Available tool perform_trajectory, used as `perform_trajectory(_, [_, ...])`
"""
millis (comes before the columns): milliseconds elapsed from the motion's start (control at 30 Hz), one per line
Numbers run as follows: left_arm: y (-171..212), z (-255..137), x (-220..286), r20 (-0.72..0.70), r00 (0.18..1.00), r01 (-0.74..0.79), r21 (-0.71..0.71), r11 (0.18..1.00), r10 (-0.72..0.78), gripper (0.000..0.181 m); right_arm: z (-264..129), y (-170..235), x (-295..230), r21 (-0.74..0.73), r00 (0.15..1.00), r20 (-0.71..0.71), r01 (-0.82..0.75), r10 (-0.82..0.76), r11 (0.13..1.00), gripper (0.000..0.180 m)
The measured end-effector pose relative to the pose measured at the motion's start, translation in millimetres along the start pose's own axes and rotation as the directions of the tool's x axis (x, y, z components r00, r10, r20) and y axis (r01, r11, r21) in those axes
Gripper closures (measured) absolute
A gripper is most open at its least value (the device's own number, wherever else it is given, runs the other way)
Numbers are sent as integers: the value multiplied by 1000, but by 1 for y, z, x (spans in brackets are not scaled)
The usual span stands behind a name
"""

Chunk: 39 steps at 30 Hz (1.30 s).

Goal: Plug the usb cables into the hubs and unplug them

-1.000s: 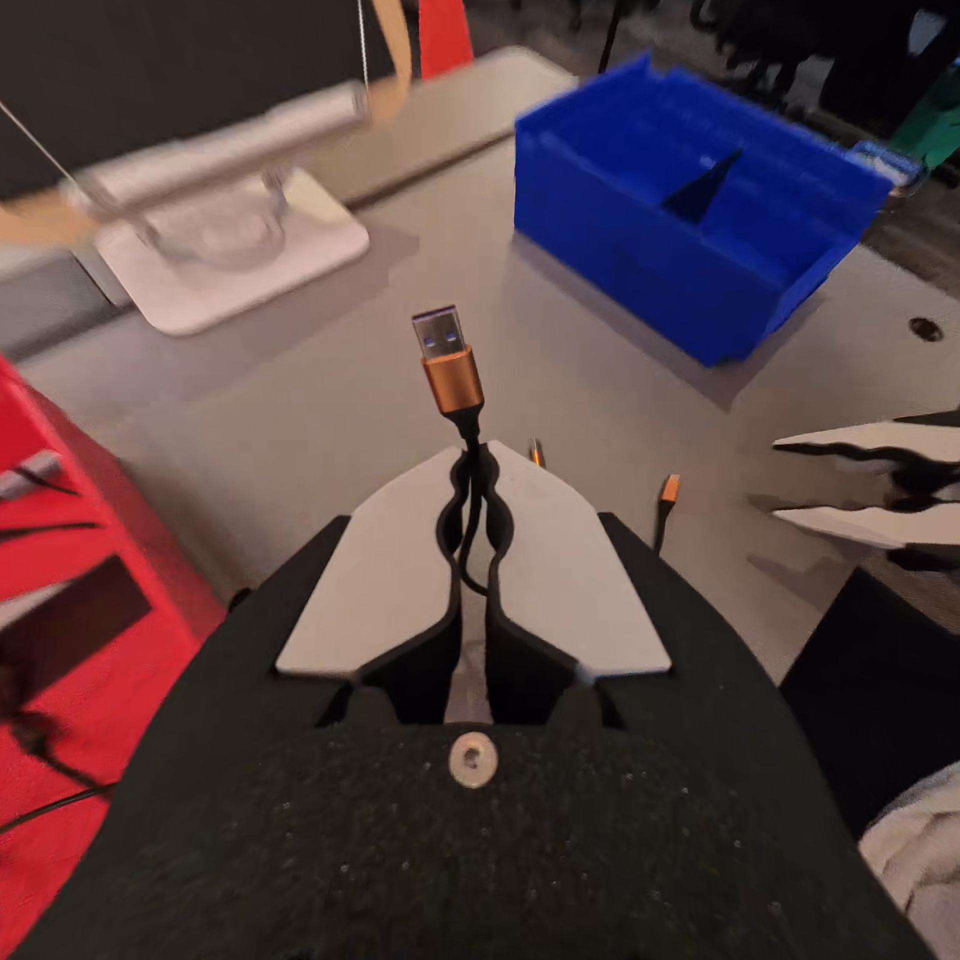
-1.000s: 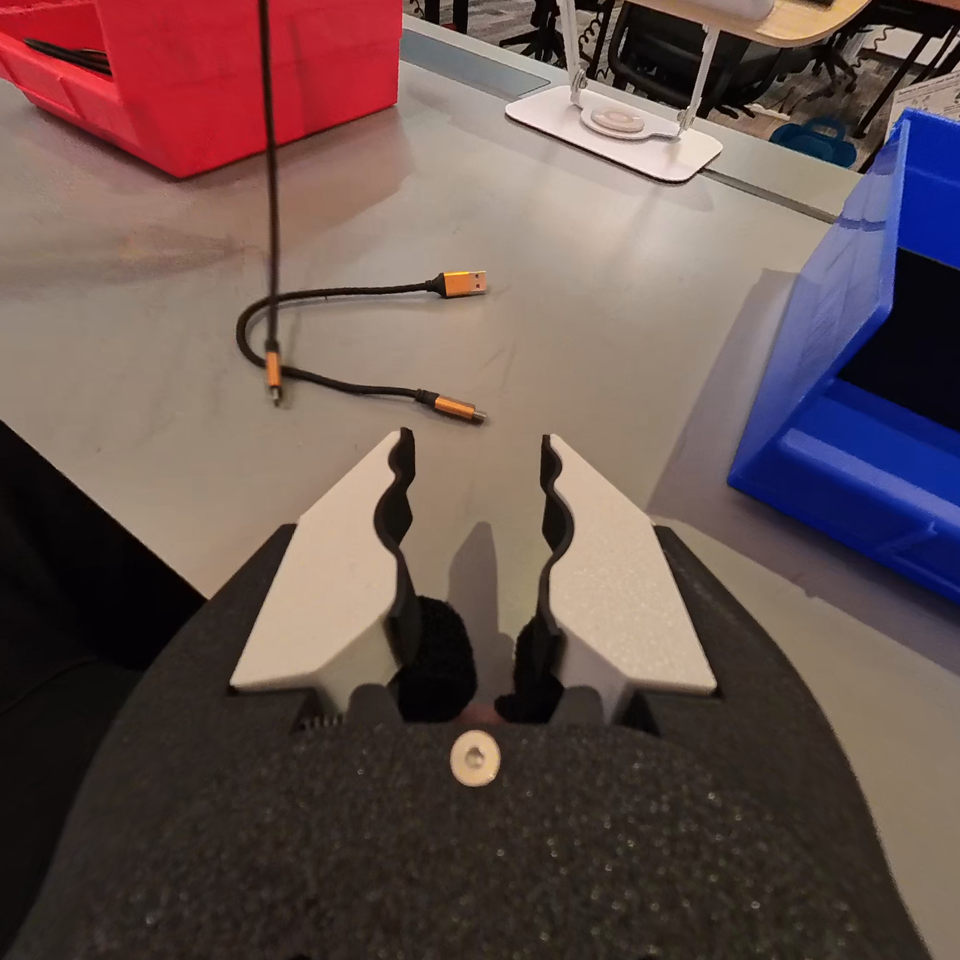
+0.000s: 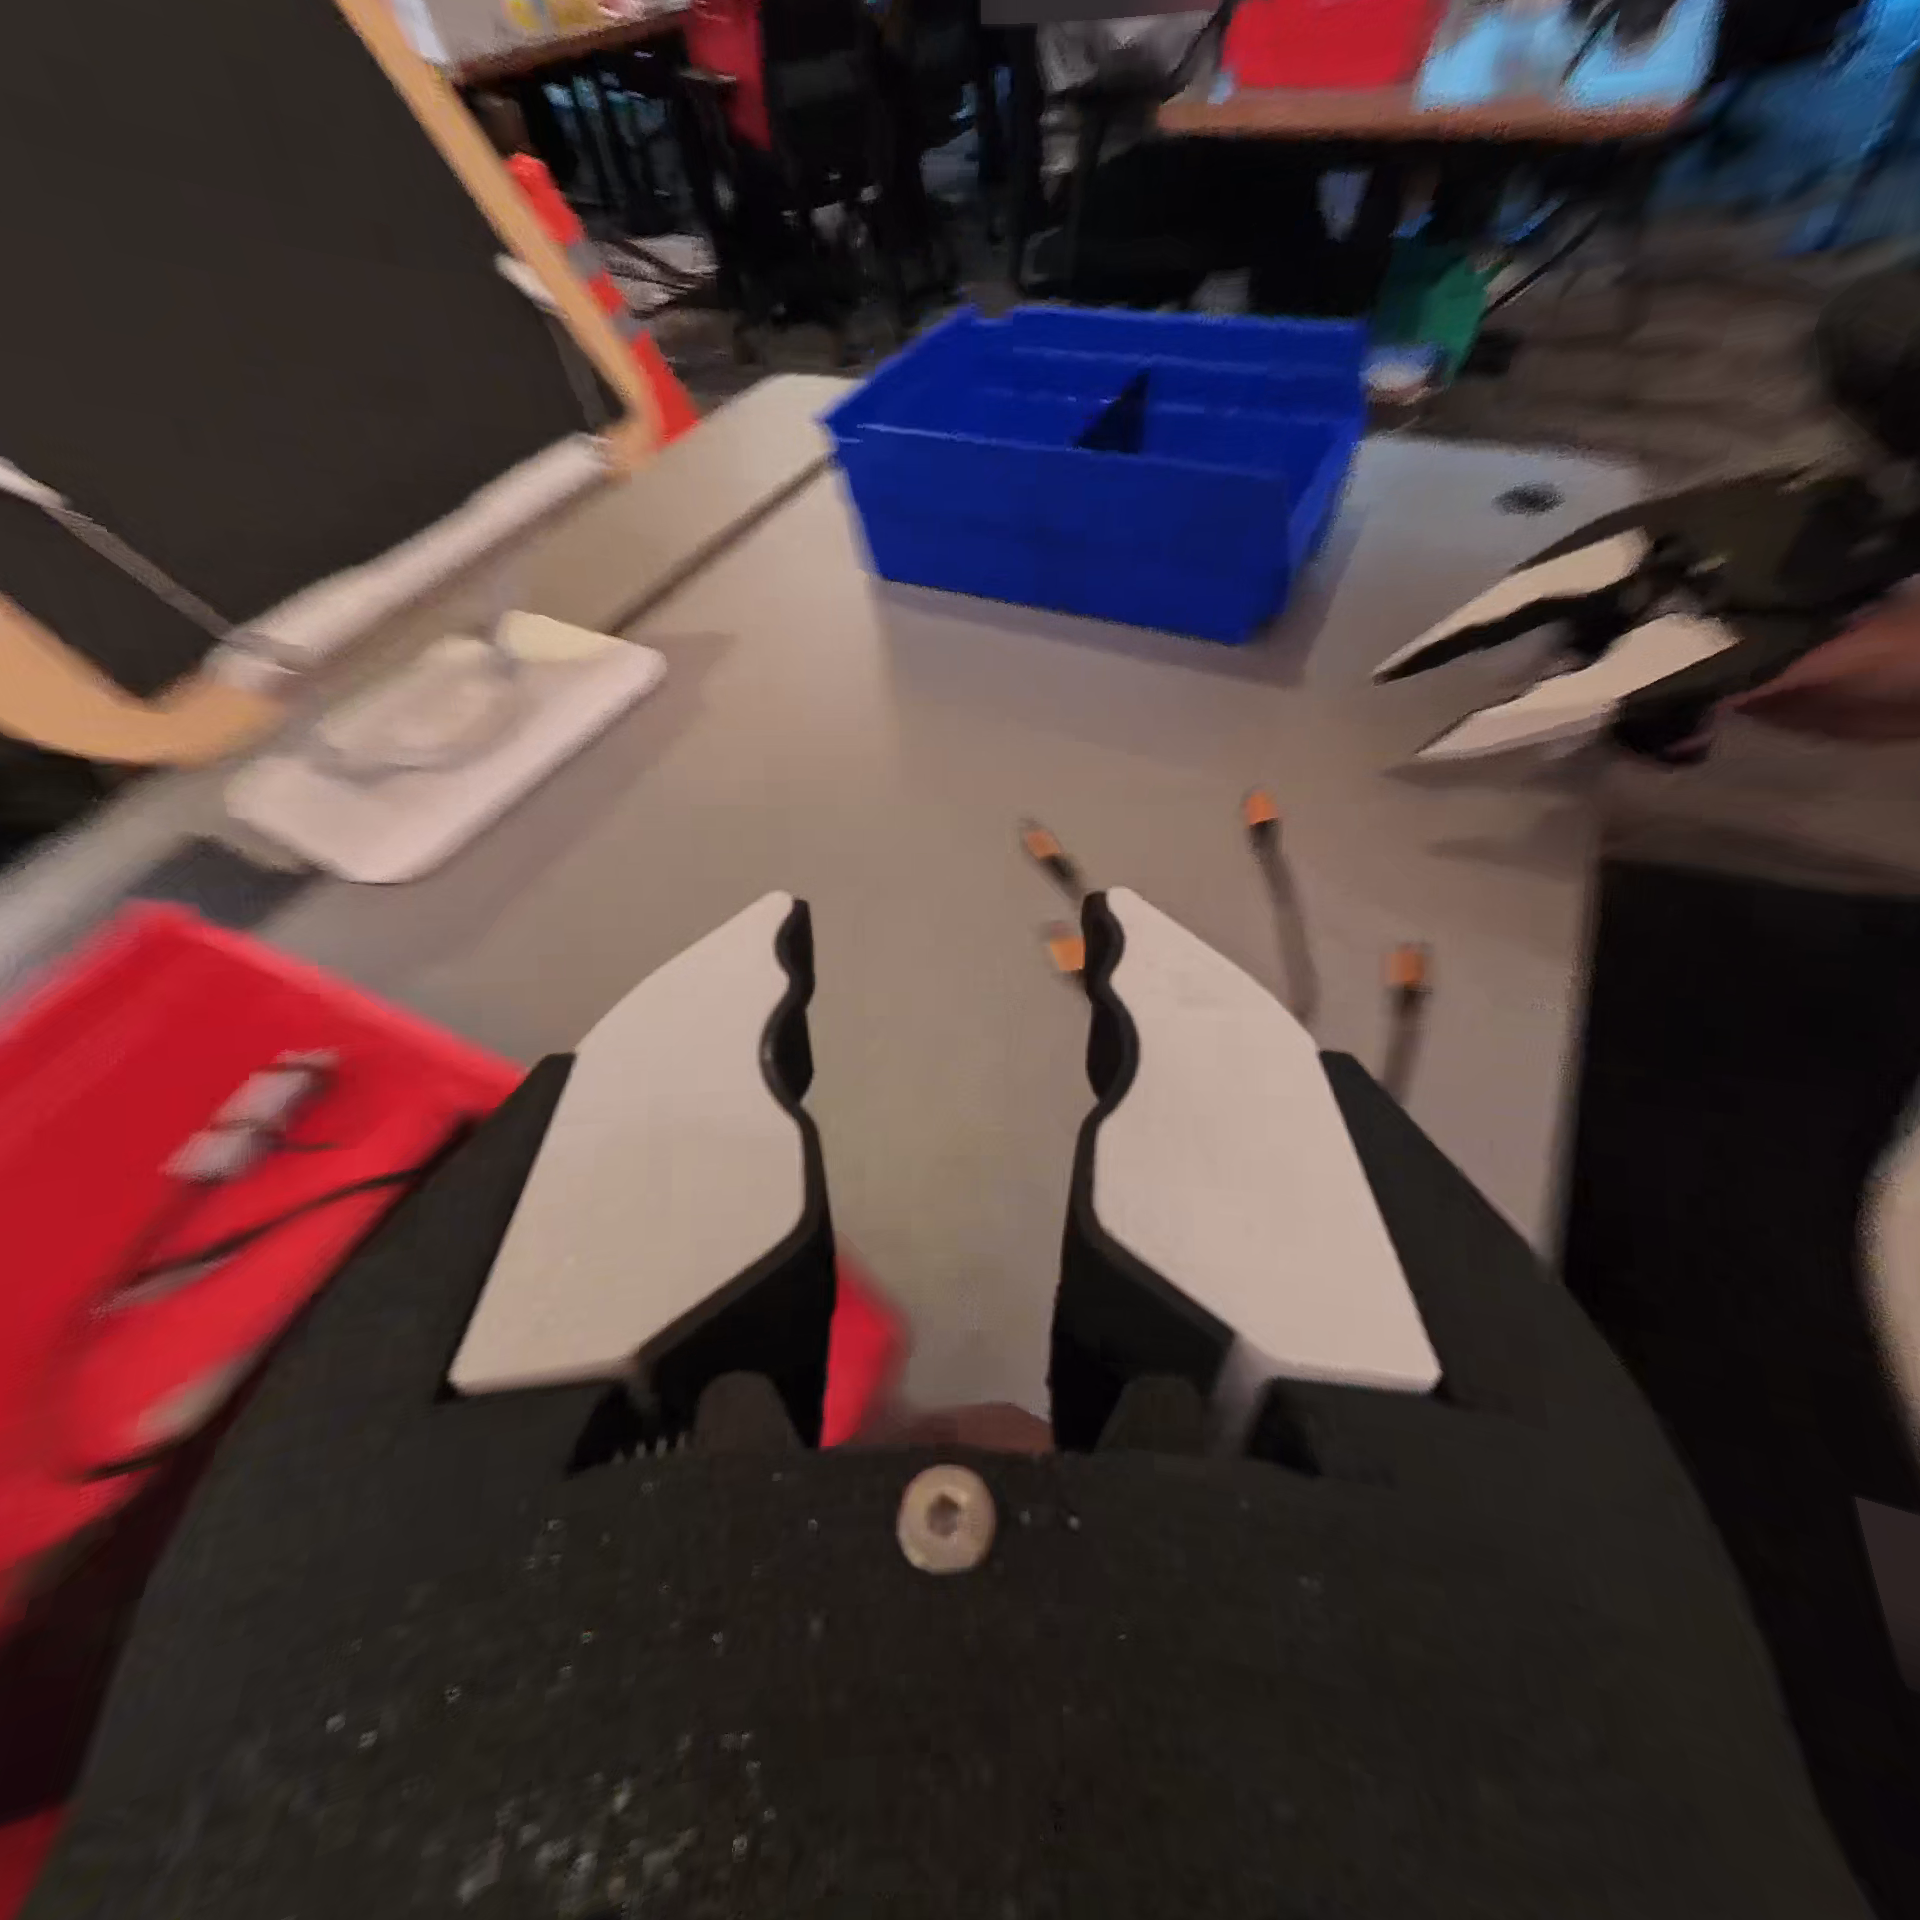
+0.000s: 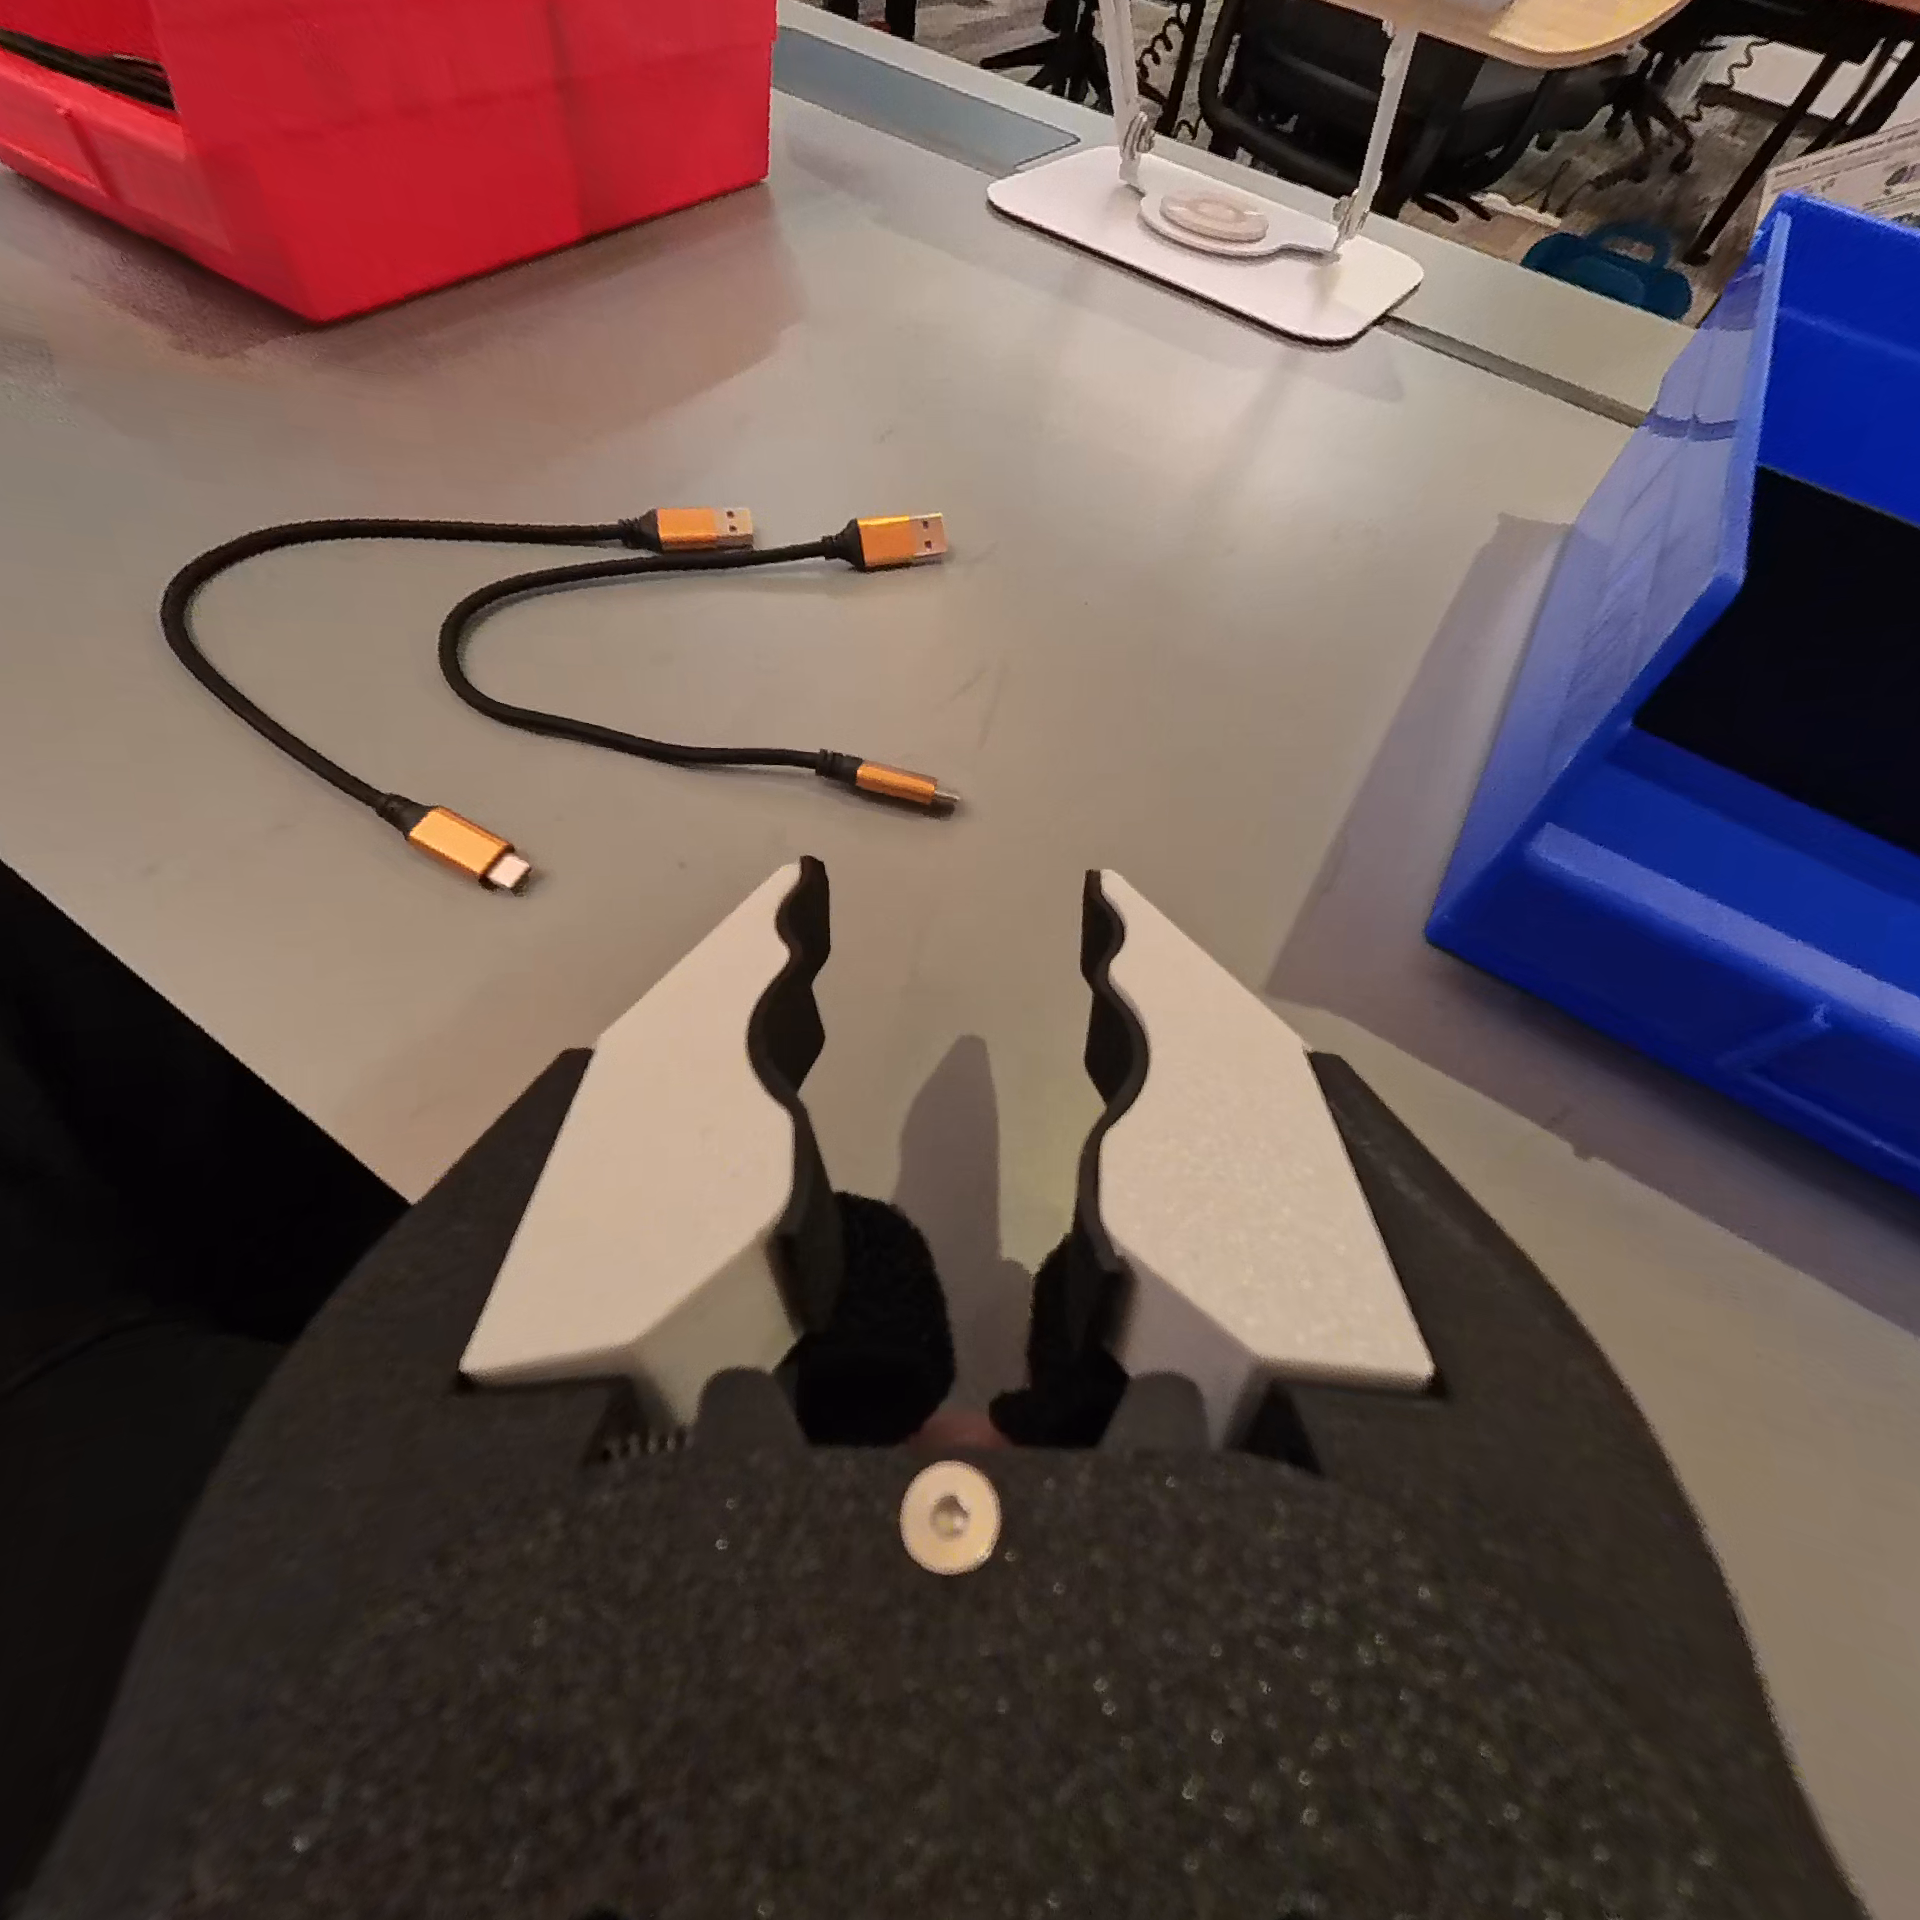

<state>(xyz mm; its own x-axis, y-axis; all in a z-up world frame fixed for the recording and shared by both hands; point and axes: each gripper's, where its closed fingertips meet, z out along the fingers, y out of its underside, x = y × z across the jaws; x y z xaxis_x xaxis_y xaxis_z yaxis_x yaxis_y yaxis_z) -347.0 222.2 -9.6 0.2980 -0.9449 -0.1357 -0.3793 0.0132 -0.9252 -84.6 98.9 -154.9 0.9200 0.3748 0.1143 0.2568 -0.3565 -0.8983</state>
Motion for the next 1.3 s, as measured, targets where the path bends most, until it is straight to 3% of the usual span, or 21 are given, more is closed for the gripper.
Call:
perform_trajectory(100, [-1,-15,-60,40,986,-160,-79,984,164,142,2,-1,-1,1,1000,12,-6,6,1000,132])
perform_trajectory(167, [17,-15,-100,24,982,-178,-191,965,186,158,4,-1,-2,-2,1000,15,-1,1,1000,132])
perform_trajectory(233, [50,-8,-136,-32,984,-175,-353,919,175,157,6,-1,-2,-4,1000,13,3,-3,1000,132])
perform_trajectory(333, [108,2,-185,-126,973,-228,-629,743,191,148,10,-1,-1,-19,1000,18,-4,5,1000,132])
perform_trajectory(400, [137,12,-207,-175,973,-232,-739,632,153,147,12,1,-1,-38,1000,24,-14,15,999,132])
perform_trajectory(533, [183,30,-216,-254,967,-216,-859,464,-20,146,13,2,0,-47,999,24,-29,30,998,132])
perform_trajectory(700, [206,40,-211,-374,927,-344,-862,372,-10,141,13,2,2,-46,999,21,-47,48,998,132])
perform_trajectory(967, [213,44,-211,-398,917,-364,-856,366,-19,153,14,4,0,-55,999,27,-29,31,998,132])
perform_trajectory(1067, [211,44,-226,-361,928,-370,-864,342,93,156,14,4,0,-51,999,23,-25,26,998,132])
perform_trajectory(1200, [185,45,-239,-247,951,-305,-838,453,184,157,13,3,0,-48,999,21,-28,29,998,132])
perform_trajectory(1300, [150,39,-244,-122,965,-237,-776,585,231,158,12,0,1,-37,999,16,-35,35,999,132])
